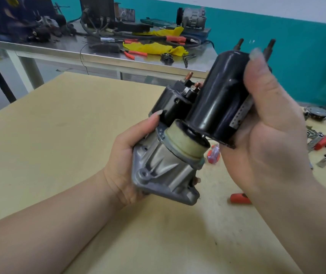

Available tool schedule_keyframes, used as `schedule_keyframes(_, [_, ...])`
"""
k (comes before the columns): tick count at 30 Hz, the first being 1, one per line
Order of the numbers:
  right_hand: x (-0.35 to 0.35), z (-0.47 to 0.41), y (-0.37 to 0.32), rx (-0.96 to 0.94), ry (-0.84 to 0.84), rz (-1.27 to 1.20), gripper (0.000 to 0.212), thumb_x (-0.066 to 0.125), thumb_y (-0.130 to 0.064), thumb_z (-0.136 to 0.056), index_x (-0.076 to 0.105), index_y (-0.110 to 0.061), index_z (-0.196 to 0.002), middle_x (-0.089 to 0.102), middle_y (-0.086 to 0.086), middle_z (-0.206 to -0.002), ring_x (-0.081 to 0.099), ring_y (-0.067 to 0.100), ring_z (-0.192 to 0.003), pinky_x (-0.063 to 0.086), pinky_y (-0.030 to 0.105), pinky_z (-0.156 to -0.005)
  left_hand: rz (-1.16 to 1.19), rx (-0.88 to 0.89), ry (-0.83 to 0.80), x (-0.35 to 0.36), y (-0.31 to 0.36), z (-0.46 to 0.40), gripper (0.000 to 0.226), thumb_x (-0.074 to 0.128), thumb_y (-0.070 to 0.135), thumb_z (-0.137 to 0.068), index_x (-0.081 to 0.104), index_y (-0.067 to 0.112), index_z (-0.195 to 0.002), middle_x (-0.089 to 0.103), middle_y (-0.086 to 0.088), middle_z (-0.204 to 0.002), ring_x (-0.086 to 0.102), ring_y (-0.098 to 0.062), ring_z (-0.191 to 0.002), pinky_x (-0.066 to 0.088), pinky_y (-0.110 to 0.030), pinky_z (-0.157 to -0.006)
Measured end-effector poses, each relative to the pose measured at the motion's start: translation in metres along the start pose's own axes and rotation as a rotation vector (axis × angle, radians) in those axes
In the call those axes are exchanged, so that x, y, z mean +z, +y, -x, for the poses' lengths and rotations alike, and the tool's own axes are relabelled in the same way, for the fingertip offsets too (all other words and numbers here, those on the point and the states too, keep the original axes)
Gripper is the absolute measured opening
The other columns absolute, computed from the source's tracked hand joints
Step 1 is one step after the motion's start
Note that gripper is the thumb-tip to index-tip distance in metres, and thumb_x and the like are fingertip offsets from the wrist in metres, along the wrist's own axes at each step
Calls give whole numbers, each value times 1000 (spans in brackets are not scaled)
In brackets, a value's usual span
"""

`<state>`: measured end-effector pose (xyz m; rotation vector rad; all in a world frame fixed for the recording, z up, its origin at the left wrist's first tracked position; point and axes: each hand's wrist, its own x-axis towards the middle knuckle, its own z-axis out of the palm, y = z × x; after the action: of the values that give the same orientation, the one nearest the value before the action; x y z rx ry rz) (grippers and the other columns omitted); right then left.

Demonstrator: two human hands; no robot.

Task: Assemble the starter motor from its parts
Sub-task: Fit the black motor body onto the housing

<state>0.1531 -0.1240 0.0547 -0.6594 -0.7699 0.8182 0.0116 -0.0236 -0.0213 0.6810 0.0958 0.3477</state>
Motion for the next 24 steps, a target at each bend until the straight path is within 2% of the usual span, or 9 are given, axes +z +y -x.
schedule_keyframes(3, [1, 2, 6, 40, 38, -57, 37, 60, -40, -101, 68, -9, -120, 66, 13, -106, 71, 27, -97, 61, 44, -80, -7, 12, 34, -3, -2, 1, 53, 83, 46, -77, 77, 12, -118, 72, -18, -107, 65, -42, -98, 58, -58, -88])
schedule_keyframes(6, [3, 4, 15, 66, 83, -90, 42, 58, -48, -98, 68, -12, -118, 67, 11, -103, 71, 25, -95, 60, 44, -78, -15, 16, 59, -4, -2, 2, 51, 78, 47, -79, 79, 14, -118, 76, -15, -106, 68, -41, -96, 56, -60, -90])
schedule_keyframes(11, [7, 0, 19, 17, 73, -133, 38, 57, -48, -99, 67, -13, -109, 66, 9, -93, 71, 23, -85, 60, 42, -72, -11, 57, 123, -7, -2, -1, 58, 77, 49, -78, 76, 12, -123, 74, -18, -106, 67, -42, -96, 57, -56, -89])
schedule_keyframes(13, [11, -4, 19, -24, 97, -60, 35, 66, -45, -94, 68, -13, -108, 66, 8, -96, 71, 22, -86, 60, 43, -76, -21, 67, 161, -8, -4, -1, 58, 81, 51, -76, 79, 13, -119, 74, -18, -105, 68, -42, -95, 58, -55, -88])
schedule_keyframes(16, [17, -10, 20, -97, 131, 47, 43, 80, -31, -83, 61, -9, -115, 62, 11, -104, 67, 26, -91, 61, 47, -84, -27, 55, 186, -11, -3, -2, 54, 84, 54, -73, 82, 15, -111, 76, -16, -100, 70, -41, -93, 60, -56, -86])
schedule_keyframes(19, [18, -13, 20, -120, 123, 73, 39, 77, -22, -89, 58, -7, -120, 60, 15, -108, 63, 29, -94, 60, 52, -89, -40, 59, 152, -14, -2, -3, 56, 87, 54, -72, 83, 15, -111, 77, -15, -100, 72, -41, -93, 60, -56, -87])
schedule_keyframes(22, [15, -15, 20, -127, 129, 56, 37, 72, -22, -90, 58, -7, -120, 56, 20, -112, 61, 34, -99, 56, 60, -96, -59, 64, 161, -14, -4, -4, 56, 87, 56, -71, 83, 15, -110, 77, -16, -101, 71, -41, -95, 60, -55, -86])
schedule_keyframes(24, [15, -16, 20, -140, 119, 51, 44, 73, -25, -89, 57, -5, -125, 55, 22, -115, 60, 37, -102, 53, 64, -99, -41, 40, 145, -15, -5, -5, 54, 81, 57, -77, 83, 15, -111, 78, -17, -101, 73, -41, -92, 61, -55, -83])
